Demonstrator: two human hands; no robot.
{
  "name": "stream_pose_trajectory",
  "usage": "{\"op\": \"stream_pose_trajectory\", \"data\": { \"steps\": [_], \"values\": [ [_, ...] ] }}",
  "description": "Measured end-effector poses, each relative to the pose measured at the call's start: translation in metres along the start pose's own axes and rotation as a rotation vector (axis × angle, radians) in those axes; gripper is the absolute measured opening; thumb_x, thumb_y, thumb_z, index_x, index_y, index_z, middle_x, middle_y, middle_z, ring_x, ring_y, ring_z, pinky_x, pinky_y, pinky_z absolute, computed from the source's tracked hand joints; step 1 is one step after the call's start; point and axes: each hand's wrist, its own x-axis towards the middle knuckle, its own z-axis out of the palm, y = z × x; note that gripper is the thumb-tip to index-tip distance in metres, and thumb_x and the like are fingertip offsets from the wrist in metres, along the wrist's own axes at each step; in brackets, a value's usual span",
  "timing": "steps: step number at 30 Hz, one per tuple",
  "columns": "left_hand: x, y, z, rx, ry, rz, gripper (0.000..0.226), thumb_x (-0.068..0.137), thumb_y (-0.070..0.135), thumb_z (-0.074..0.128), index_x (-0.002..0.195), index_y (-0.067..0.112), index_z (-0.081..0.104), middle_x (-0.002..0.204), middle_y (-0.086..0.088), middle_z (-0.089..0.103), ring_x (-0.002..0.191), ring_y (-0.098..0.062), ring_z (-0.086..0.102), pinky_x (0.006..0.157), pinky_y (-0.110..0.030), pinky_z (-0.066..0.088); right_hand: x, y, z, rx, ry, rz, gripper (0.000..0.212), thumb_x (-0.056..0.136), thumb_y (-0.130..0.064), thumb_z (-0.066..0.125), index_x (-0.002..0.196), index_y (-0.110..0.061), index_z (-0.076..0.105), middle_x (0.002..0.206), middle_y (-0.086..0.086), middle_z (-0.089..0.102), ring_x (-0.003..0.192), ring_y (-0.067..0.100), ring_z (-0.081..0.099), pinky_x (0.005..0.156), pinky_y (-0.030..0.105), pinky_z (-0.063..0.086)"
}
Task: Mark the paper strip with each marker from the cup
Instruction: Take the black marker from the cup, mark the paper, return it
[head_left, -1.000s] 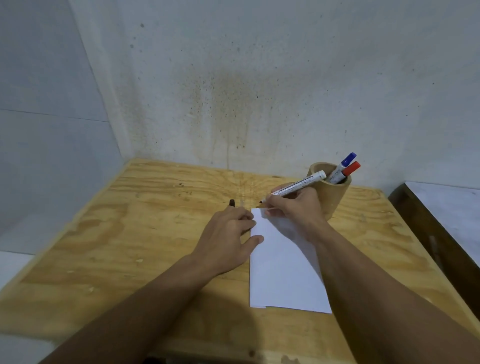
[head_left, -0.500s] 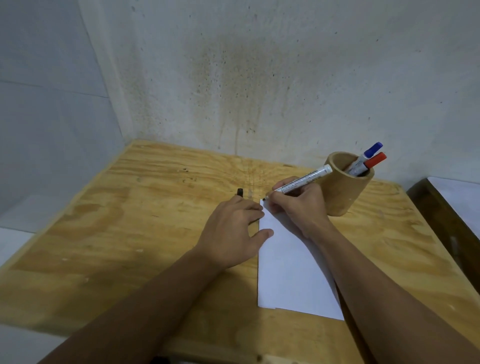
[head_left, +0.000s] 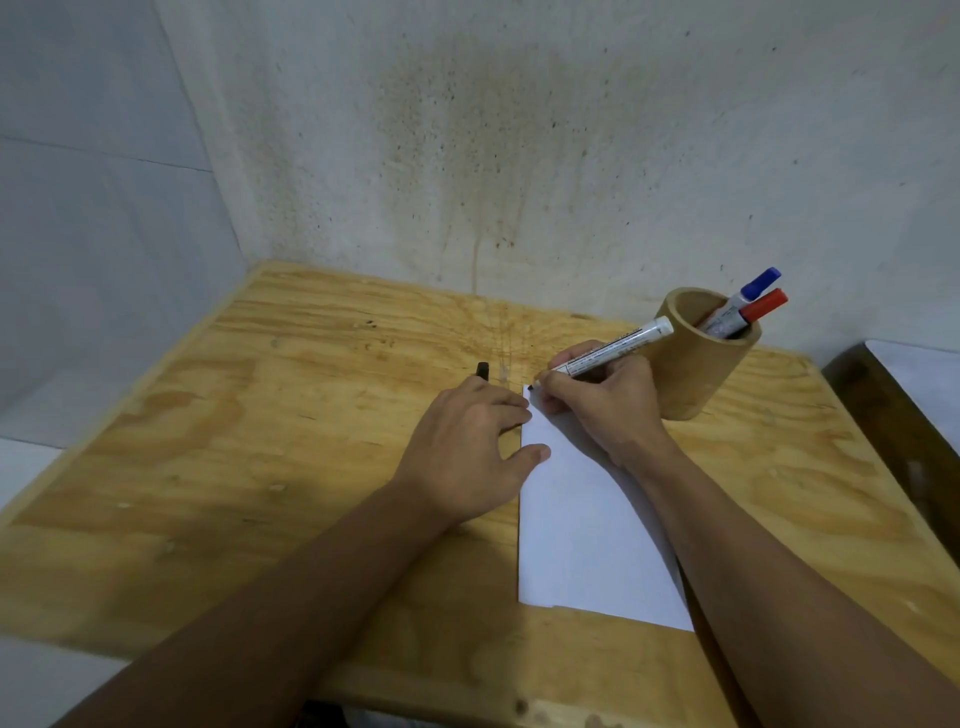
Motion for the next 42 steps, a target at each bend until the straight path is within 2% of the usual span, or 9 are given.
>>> {"op": "stream_pose_trajectory", "data": {
  "steps": [7, 12, 23, 29, 33, 35, 38, 40, 42],
  "values": [
    [0.0, 0.001, 0.0, 0.008, 0.0, 0.0, 0.047, 0.079, 0.043, 0.066, 0.114, 0.013, 0.066, 0.118, 0.001, 0.068, 0.111, -0.015, 0.053, 0.095, -0.036, 0.044, 0.0, 0.0, 0.0, -0.055, -0.005, -0.034, 0.006, 0.076, 0.002, 0.073, 0.081, 0.003, 0.069, 0.075, 0.018, 0.073, 0.071, 0.029, 0.072, 0.068, 0.039, 0.062],
    [-0.001, 0.001, -0.001, 0.004, 0.007, 0.005, 0.047, 0.078, 0.042, 0.066, 0.114, 0.013, 0.067, 0.118, 0.0, 0.068, 0.111, -0.016, 0.054, 0.095, -0.038, 0.045, -0.002, -0.001, -0.001, -0.063, -0.02, -0.043, 0.007, 0.076, 0.003, 0.072, 0.082, 0.005, 0.069, 0.075, 0.019, 0.072, 0.065, 0.023, 0.07, 0.065, 0.037, 0.061],
    [0.0, 0.0, 0.0, 0.019, 0.016, 0.02, 0.046, 0.078, 0.042, 0.067, 0.113, 0.012, 0.067, 0.116, -0.001, 0.069, 0.109, -0.016, 0.054, 0.094, -0.039, 0.045, -0.001, -0.001, -0.002, -0.051, -0.036, -0.027, 0.008, 0.072, 0.005, 0.071, 0.078, 0.008, 0.067, 0.073, 0.025, 0.07, 0.063, 0.024, 0.067, 0.062, 0.044, 0.059],
    [-0.001, 0.003, -0.002, -0.006, 0.016, -0.004, 0.044, 0.077, 0.041, 0.069, 0.111, 0.014, 0.068, 0.116, 0.002, 0.068, 0.109, -0.013, 0.054, 0.095, -0.035, 0.044, -0.001, -0.003, -0.004, 0.17, 0.076, 0.048, 0.011, 0.075, 0.011, 0.071, 0.079, 0.004, 0.064, 0.065, 0.011, 0.062, 0.057, 0.016, 0.06, 0.057, 0.031, 0.054],
    [0.006, 0.004, -0.01, -0.105, 0.187, -0.088, 0.036, 0.076, 0.03, 0.073, 0.107, 0.014, 0.067, 0.111, 0.003, 0.058, 0.102, -0.01, 0.051, 0.083, -0.014, 0.042, -0.005, -0.015, -0.004, 0.29, 0.045, 0.074, 0.013, 0.078, 0.016, 0.069, 0.087, 0.012, 0.06, 0.069, 0.021, 0.057, 0.051, 0.02, 0.058, 0.052, 0.031, 0.052],
    [0.015, 0.001, -0.015, -0.116, 0.249, -0.155, 0.037, 0.081, 0.022, 0.067, 0.118, 0.016, 0.061, 0.117, 0.001, 0.049, 0.107, -0.012, 0.047, 0.084, -0.018, 0.041, -0.008, -0.022, -0.003, 0.358, 0.024, 0.057, 0.014, 0.078, 0.019, 0.068, 0.089, 0.016, 0.059, 0.071, 0.022, 0.056, 0.05, 0.017, 0.058, 0.049, 0.027, 0.052],
    [0.031, -0.005, -0.016, -0.106, 0.117, -0.239, 0.037, 0.086, 0.012, 0.062, 0.123, 0.015, 0.059, 0.116, -0.004, 0.053, 0.108, -0.018, 0.05, 0.086, -0.025, 0.042, -0.006, -0.029, -0.008, 0.369, 0.044, 0.051, 0.017, 0.078, 0.013, 0.073, 0.089, 0.006, 0.062, 0.081, 0.018, 0.065, 0.072, 0.021, 0.068, 0.067, 0.032, 0.061],
    [0.037, -0.008, -0.017, -0.085, 0.089, -0.251, 0.024, 0.084, 0.008, 0.064, 0.108, 0.011, 0.068, 0.105, -0.007, 0.062, 0.096, -0.021, 0.058, 0.08, -0.028, 0.046, -0.004, -0.035, -0.016, 0.408, 0.038, 0.089, 0.012, 0.081, 0.008, 0.071, 0.088, 0.001, 0.065, 0.085, 0.019, 0.07, 0.081, 0.029, 0.071, 0.081, 0.042, 0.061],
    [0.039, -0.01, -0.019, -0.168, 0.15, -0.332, 0.017, 0.081, 0.003, 0.066, 0.095, 0.01, 0.072, 0.095, -0.007, 0.068, 0.085, -0.019, 0.062, 0.074, -0.028, 0.049, -0.006, -0.043, -0.024, 0.453, 0.028, 0.109, 0.007, 0.085, 0.005, 0.065, 0.089, 0.0, 0.066, 0.079, 0.016, 0.073, 0.078, 0.03, 0.072, 0.082, 0.044, 0.061]
  ]
}}
